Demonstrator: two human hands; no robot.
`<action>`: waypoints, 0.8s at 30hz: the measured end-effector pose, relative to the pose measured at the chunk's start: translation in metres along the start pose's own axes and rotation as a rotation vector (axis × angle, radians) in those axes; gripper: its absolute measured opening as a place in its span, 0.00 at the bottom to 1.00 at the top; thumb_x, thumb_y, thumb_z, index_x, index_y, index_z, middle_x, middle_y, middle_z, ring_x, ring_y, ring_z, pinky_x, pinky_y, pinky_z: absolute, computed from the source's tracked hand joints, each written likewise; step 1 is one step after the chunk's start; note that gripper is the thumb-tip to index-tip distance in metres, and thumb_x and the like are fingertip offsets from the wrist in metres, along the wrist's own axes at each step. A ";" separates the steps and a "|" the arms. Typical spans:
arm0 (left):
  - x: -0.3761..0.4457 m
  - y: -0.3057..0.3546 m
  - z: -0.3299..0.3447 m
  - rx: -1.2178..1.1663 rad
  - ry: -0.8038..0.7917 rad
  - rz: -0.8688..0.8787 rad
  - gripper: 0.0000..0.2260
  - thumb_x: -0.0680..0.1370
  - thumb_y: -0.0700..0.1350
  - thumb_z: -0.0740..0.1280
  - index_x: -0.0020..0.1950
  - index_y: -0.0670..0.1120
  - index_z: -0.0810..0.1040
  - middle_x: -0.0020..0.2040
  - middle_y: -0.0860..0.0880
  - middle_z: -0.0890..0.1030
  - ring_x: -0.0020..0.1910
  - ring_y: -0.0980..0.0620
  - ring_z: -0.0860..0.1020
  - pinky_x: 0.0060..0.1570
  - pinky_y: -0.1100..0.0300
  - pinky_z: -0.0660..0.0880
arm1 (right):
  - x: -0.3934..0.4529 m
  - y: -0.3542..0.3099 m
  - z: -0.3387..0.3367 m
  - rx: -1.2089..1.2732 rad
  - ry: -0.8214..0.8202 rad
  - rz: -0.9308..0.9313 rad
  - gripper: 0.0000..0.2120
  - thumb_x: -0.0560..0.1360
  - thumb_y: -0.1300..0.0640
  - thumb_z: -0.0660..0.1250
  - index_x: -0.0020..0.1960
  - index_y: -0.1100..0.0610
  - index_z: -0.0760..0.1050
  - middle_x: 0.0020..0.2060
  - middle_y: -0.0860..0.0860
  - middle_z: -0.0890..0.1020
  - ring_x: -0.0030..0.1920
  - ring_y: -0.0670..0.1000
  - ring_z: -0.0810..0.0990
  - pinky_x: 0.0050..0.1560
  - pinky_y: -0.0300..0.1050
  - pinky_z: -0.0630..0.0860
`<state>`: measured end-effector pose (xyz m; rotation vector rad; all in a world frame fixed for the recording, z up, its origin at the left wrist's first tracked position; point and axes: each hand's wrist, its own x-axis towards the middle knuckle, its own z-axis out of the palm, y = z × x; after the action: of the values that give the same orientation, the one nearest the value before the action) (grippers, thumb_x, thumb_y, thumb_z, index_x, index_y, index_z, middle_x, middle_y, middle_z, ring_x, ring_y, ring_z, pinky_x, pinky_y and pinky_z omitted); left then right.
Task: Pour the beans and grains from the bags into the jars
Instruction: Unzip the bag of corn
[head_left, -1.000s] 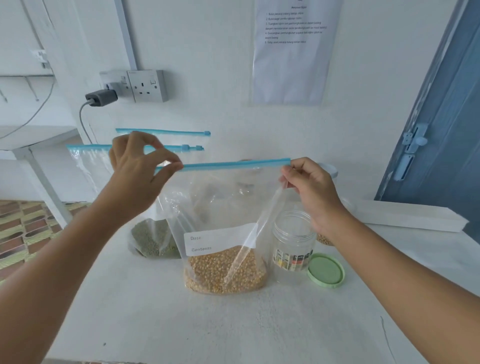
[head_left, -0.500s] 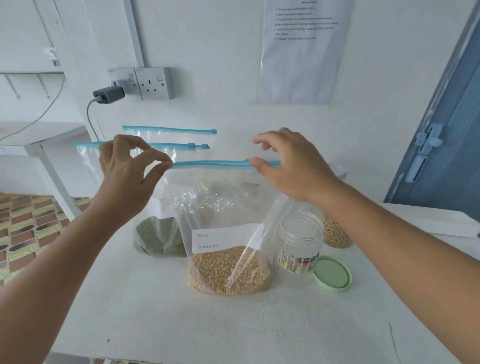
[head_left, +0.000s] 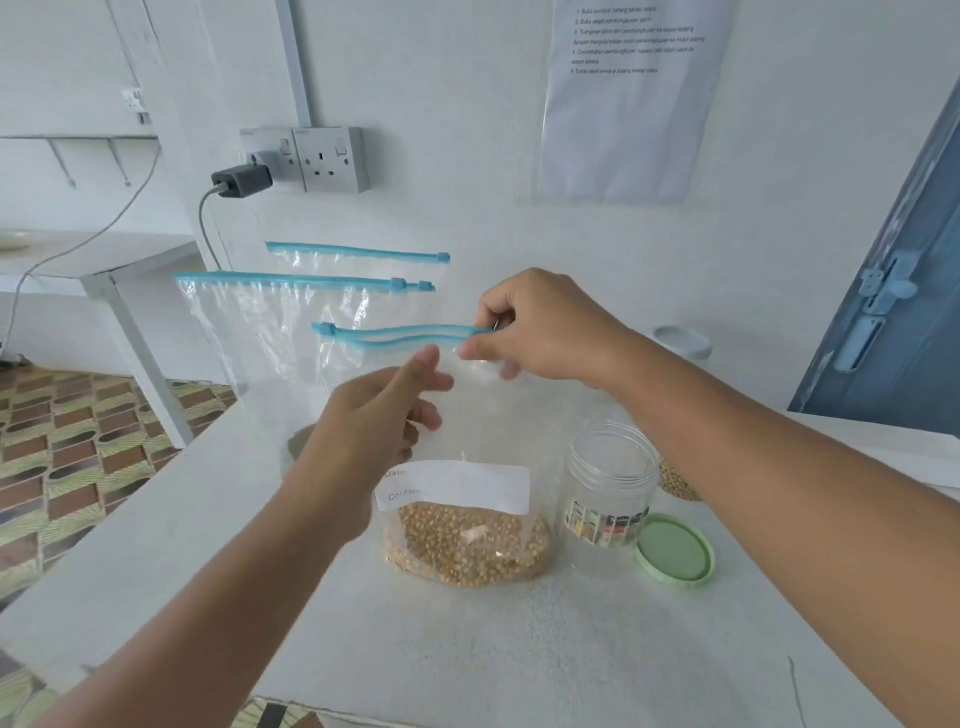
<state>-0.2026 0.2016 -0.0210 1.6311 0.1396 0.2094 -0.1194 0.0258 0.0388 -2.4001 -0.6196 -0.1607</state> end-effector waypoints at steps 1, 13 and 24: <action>0.004 0.002 0.003 -0.068 0.026 -0.058 0.19 0.78 0.64 0.69 0.49 0.50 0.88 0.35 0.51 0.80 0.30 0.55 0.68 0.37 0.59 0.67 | -0.001 -0.003 -0.001 0.040 -0.007 0.012 0.13 0.73 0.51 0.79 0.38 0.56 0.79 0.30 0.47 0.82 0.32 0.46 0.86 0.37 0.41 0.74; 0.021 0.012 0.017 -0.329 0.153 -0.144 0.10 0.78 0.43 0.64 0.36 0.47 0.72 0.33 0.51 0.69 0.28 0.53 0.60 0.32 0.59 0.58 | -0.005 -0.020 -0.017 0.311 -0.303 0.235 0.13 0.78 0.48 0.75 0.43 0.56 0.81 0.40 0.52 0.87 0.40 0.52 0.88 0.42 0.42 0.77; 0.011 -0.006 0.025 -0.237 0.045 -0.175 0.22 0.75 0.64 0.74 0.51 0.45 0.78 0.38 0.51 0.71 0.34 0.53 0.67 0.38 0.58 0.68 | -0.008 -0.007 -0.002 0.708 -0.381 0.310 0.06 0.84 0.58 0.66 0.52 0.61 0.79 0.43 0.56 0.85 0.40 0.55 0.86 0.40 0.42 0.83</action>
<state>-0.1861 0.1806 -0.0284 1.3712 0.2807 0.1231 -0.1299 0.0256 0.0423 -1.7979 -0.3693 0.5688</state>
